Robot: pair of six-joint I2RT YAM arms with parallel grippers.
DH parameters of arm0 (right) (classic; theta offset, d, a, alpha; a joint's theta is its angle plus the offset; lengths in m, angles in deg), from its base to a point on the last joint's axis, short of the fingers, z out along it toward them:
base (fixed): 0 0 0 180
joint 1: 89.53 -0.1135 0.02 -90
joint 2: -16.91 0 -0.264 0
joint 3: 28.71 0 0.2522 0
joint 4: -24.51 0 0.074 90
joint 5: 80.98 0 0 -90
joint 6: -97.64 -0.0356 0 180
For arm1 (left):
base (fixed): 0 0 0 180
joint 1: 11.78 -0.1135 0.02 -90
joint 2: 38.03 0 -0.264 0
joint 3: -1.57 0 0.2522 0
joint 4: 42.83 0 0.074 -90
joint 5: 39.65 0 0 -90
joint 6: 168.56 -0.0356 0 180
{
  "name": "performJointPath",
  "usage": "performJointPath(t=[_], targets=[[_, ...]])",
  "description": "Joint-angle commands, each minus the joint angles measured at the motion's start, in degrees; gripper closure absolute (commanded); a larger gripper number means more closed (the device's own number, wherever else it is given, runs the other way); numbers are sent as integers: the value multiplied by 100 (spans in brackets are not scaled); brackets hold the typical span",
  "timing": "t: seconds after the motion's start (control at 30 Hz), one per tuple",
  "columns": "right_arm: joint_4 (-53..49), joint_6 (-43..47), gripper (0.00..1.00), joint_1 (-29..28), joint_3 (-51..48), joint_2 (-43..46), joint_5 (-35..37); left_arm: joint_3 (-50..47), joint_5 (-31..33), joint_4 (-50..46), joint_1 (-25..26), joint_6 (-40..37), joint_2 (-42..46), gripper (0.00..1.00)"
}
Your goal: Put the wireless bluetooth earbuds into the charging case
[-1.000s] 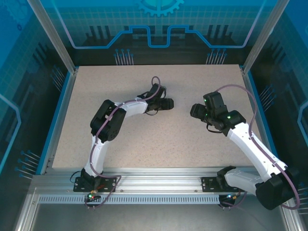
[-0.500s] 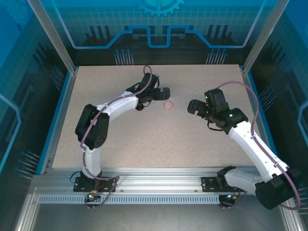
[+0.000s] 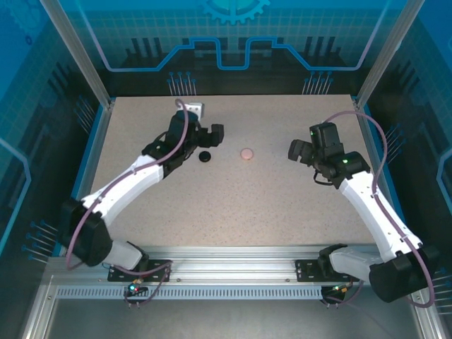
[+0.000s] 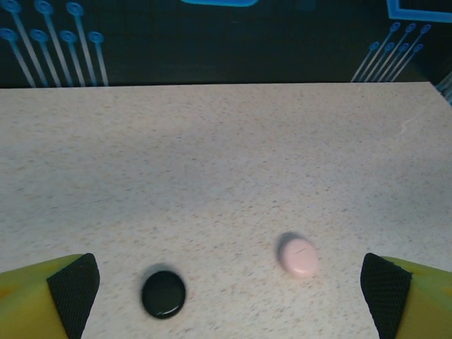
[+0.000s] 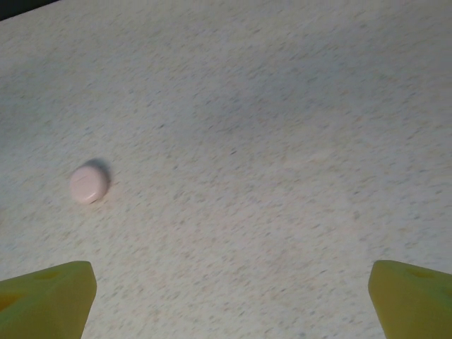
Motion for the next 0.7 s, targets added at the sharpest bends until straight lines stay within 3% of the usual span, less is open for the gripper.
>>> performJointPath(t=[0.0, 0.13, 0.33, 0.67], targets=[[508, 441, 0, 303, -255, 196, 563, -944, 575, 1166, -67, -635, 593, 1], [1285, 752, 0, 585, -752, 248, 972, -2079, 765, 2467, -106, -1249, 1198, 1], [1889, 1519, 0, 889, -947, -274, 1083, -2889, 947, 3096, -173, -2176, 1621, 1], [4759, 2202, 0, 903, -2656, -654, 794, -3596, 881, 3466, -910, -2100, 1747, 1]])
